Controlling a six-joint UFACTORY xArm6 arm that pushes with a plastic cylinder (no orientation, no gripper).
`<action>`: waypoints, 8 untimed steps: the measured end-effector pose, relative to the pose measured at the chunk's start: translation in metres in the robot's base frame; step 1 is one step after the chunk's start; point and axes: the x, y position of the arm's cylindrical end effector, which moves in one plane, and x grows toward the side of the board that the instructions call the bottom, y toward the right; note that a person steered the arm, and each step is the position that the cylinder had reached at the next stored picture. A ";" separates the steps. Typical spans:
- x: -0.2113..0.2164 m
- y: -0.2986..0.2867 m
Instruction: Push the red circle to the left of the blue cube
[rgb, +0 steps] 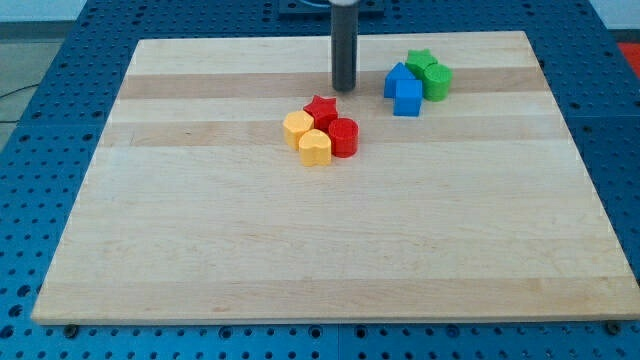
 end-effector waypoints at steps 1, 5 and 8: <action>0.059 0.033; 0.028 -0.057; 0.051 -0.051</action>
